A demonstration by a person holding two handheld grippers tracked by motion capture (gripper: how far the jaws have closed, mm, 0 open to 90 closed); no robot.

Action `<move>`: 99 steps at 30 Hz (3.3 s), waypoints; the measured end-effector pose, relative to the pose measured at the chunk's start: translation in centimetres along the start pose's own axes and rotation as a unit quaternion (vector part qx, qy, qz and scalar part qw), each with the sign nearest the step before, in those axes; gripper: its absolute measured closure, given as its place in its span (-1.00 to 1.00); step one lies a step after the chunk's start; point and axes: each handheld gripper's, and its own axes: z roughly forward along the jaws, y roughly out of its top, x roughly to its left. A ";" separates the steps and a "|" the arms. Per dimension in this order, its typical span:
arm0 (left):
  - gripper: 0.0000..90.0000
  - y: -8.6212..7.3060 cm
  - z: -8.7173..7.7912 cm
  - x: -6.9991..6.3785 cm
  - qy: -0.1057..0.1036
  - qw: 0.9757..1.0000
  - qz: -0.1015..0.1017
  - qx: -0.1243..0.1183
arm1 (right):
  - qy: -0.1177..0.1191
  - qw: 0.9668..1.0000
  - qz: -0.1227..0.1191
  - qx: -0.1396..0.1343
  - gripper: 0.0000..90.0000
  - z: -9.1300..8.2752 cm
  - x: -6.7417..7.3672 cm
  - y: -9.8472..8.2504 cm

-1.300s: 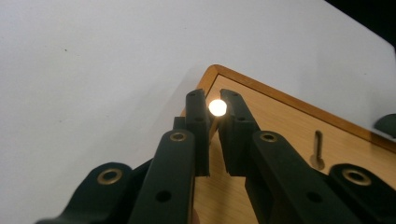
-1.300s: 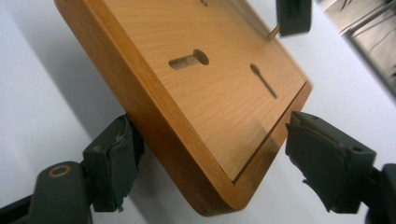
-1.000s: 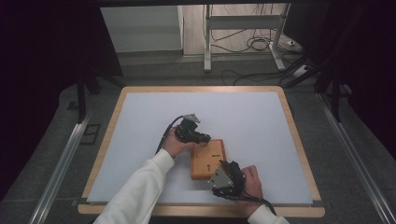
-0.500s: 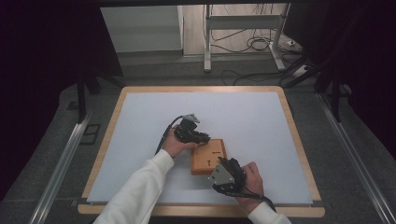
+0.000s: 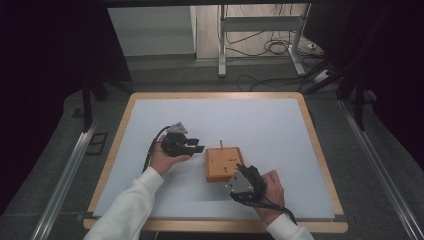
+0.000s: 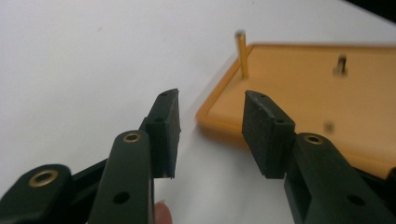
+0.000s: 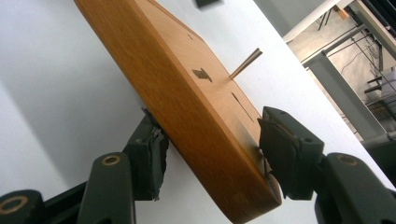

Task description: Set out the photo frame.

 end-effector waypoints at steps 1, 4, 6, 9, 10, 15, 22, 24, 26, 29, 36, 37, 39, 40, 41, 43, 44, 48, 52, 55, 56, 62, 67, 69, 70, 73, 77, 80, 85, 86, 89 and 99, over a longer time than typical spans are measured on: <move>0.22 -0.5 -0.4 0.0 0.003 1.000 0.000 0.002 | -0.003 1.000 -0.001 0.002 -0.03 0.0 -0.1 0.0; 0.18 -2.0 -1.5 -0.3 0.014 1.000 0.009 0.007 | -0.007 1.000 -0.002 0.003 -0.02 0.0 -0.2 0.0; 0.14 -2.7 -1.9 -0.6 0.022 0.999 0.018 0.016 | -0.008 1.000 -0.002 0.004 -0.02 0.0 -0.3 0.0; 0.08 -3.3 -2.4 -1.1 0.028 0.999 0.019 0.022 | -0.010 1.000 -0.004 0.005 -0.01 0.1 -0.3 0.0; 0.03 -3.4 -2.5 -1.3 0.027 0.999 0.017 0.024 | -0.012 1.000 -0.004 0.009 -0.01 0.2 -0.3 0.0; -0.02 -4.1 -3.0 -1.7 0.022 0.999 0.014 0.019 | -0.014 1.000 -0.009 0.015 0.00 0.4 -0.4 0.0; -0.04 -5.2 -2.8 -2.0 0.012 0.999 0.017 0.033 | -0.017 0.999 -0.019 0.024 0.05 0.4 -1.0 0.5; -0.03 -5.3 -2.8 -2.1 0.011 0.999 0.018 0.033 | -0.021 0.999 -0.023 0.025 0.09 0.4 -1.4 0.8; -0.03 -5.5 -2.9 -2.1 0.009 0.999 0.018 0.034 | -0.020 0.999 -0.027 0.030 0.12 0.4 -1.9 1.1; -0.03 -5.7 -3.1 -2.0 0.009 0.999 0.018 0.033 | -0.014 0.998 -0.039 0.040 0.16 0.7 -2.5 1.6; -0.02 -5.8 -3.3 -1.7 0.008 1.000 0.006 0.029 | -0.006 0.997 -0.060 0.052 0.30 1.3 -3.6 2.7; -0.02 -5.8 -3.2 -1.7 0.008 0.999 0.009 0.031 | -0.005 0.997 -0.061 0.053 0.33 1.3 -3.7 2.8; -0.02 -5.8 -3.2 -1.8 0.008 0.999 0.009 0.031 | -0.005 0.997 -0.061 0.050 0.38 1.4 -4.0 3.1; -0.02 -5.8 -3.1 -1.8 0.008 0.999 0.010 0.031 | -0.004 0.997 -0.061 0.050 0.39 1.5 -4.1 3.2; -0.02 -5.8 -3.2 -1.8 0.009 0.999 0.010 0.032 | -0.001 0.997 -0.061 0.050 0.40 1.5 -4.3 3.3; -0.02 -5.8 -3.2 -1.7 0.009 0.999 0.010 0.031 | 0.002 0.997 -0.061 0.050 0.43 1.6 -4.6 3.6; -0.02 -5.8 -3.2 -1.7 0.009 0.999 0.009 0.031 | 0.002 0.997 -0.062 0.049 0.44 1.7 -4.7 3.7; -0.02 -5.9 -3.3 -1.6 0.010 0.999 0.007 0.030 | 0.005 0.997 -0.063 0.049 0.46 1.8 -4.9 4.0; -0.02 -5.9 -3.3 -1.6 0.010 0.999 0.007 0.030 | 0.008 0.996 -0.074 0.049 0.48 1.9 -4.9 4.3; -0.02 -5.9 -3.3 -1.5 0.011 0.999 0.006 0.031 | 0.014 0.996 -0.079 0.044 0.49 1.7 -4.8 4.5; -0.02 -5.9 -3.3 -1.5 0.011 0.999 0.006 0.031 | 0.017 0.996 -0.079 0.042 0.50 1.5 -4.7 4.6; -0.02 -5.9 -3.2 -1.5 0.011 0.999 0.007 0.033 | 0.036 0.996 -0.072 0.029 0.51 0.3 -4.6 4.8; -0.02 -5.9 -3.1 -1.6 0.010 0.999 0.007 0.034 | 0.064 0.996 -0.059 0.019 0.52 -1.0 -4.8 4.8; -0.02 -5.9 -3.1 -1.6 0.009 0.999 0.007 0.035 | 0.075 0.996 -0.051 0.017 0.52 -1.5 -5.2 4.9; -0.02 -5.9 -3.1 -1.6 0.009 0.999 0.007 0.035 | 0.078 0.996 -0.047 0.017 0.52 -1.6 -5.3 4.9; -0.02 -5.9 -3.1 -1.7 0.009 0.999 0.007 0.036 | 0.085 0.996 -0.031 0.012 0.51 -1.5 -5.7 4.8; -0.02 -6.0 -3.1 -1.6 0.008 0.999 0.005 0.036 | 0.091 0.996 -0.009 0.008 0.47 -1.2 -6.5 4.9; -0.02 -6.0 -3.1 -1.6 0.008 0.999 0.003 0.036 | 0.095 0.995 0.001 0.004 0.42 -0.8 -6.8 5.1; -0.02 -6.0 -3.2 -1.6 0.006 0.999 0.005 0.037 | 0.088 0.996 0.017 0.003 0.38 -0.4 -7.7 5.2; -0.02 -5.9 -3.2 -1.6 0.006 0.999 0.006 0.037 | 0.088 0.996 0.023 0.001 0.37 -0.3 -7.9 5.2; -0.02 -5.9 -3.1 -1.6 0.007 0.999 0.005 0.037 | 0.085 0.996 0.034 -0.002 0.36 -0.1 -8.5 5.1; -0.02 -5.9 -3.2 -1.6 0.005 0.999 0.005 0.037 | 0.070 0.995 0.071 -0.005 0.30 1.1 -10.5 5.1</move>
